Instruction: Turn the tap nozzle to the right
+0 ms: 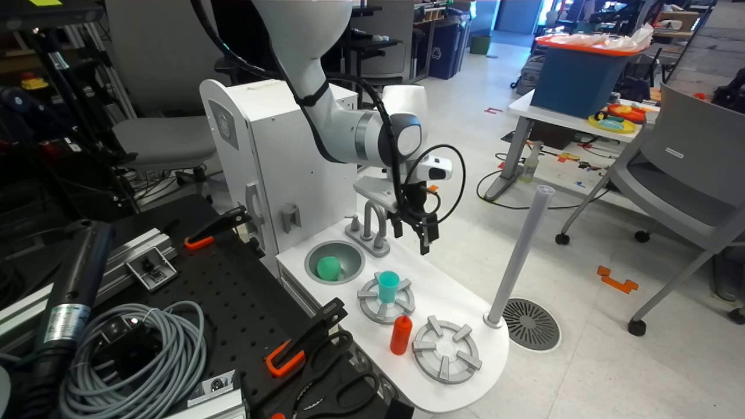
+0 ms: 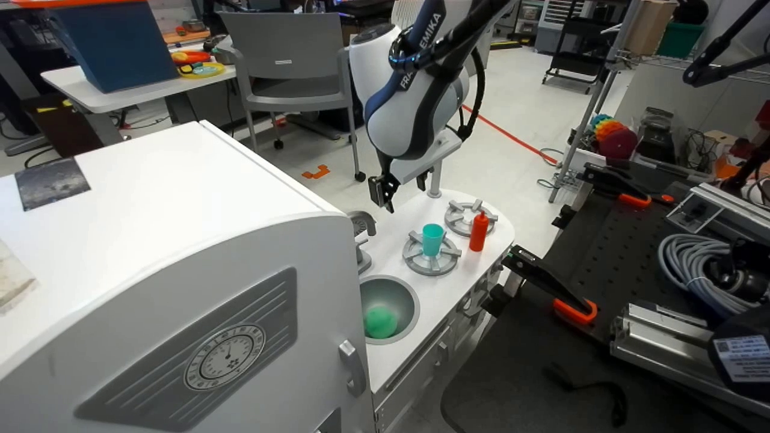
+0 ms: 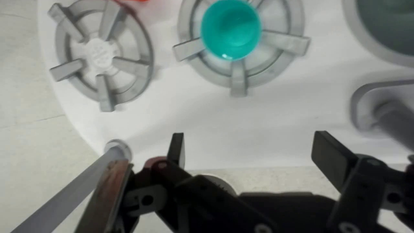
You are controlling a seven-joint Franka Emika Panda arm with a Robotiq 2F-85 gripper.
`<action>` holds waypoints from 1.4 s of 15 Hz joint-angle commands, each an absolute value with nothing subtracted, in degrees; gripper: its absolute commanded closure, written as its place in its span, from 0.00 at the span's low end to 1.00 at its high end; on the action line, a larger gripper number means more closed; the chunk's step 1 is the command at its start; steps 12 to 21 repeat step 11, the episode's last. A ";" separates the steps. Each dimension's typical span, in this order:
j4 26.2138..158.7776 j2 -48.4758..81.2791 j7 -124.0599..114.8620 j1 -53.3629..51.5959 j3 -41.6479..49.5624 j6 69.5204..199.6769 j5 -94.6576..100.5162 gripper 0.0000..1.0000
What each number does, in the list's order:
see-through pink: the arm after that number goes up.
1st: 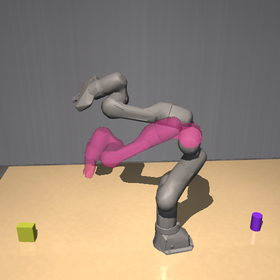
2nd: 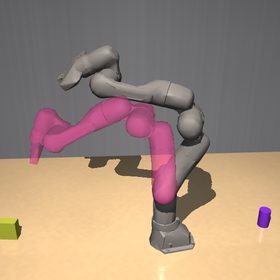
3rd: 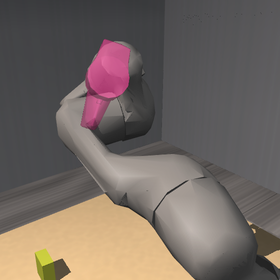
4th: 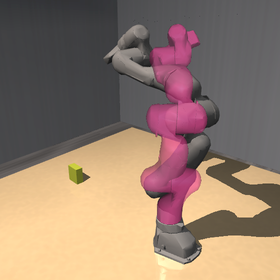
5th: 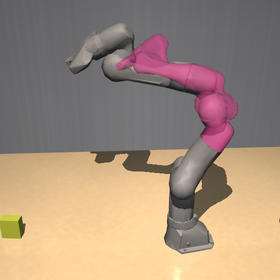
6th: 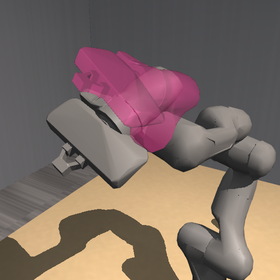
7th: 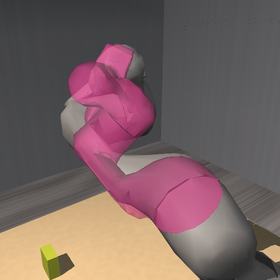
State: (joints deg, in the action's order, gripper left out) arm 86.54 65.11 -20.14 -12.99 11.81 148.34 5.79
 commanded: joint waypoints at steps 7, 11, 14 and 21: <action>88.07 60.72 -16.90 -9.91 10.89 142.55 6.76 0.00; 87.74 61.42 -16.93 -9.91 11.11 142.62 6.79 0.00; 87.74 61.42 -16.93 -9.91 11.11 142.62 6.79 0.00; 87.74 61.42 -16.93 -9.91 11.11 142.62 6.79 0.00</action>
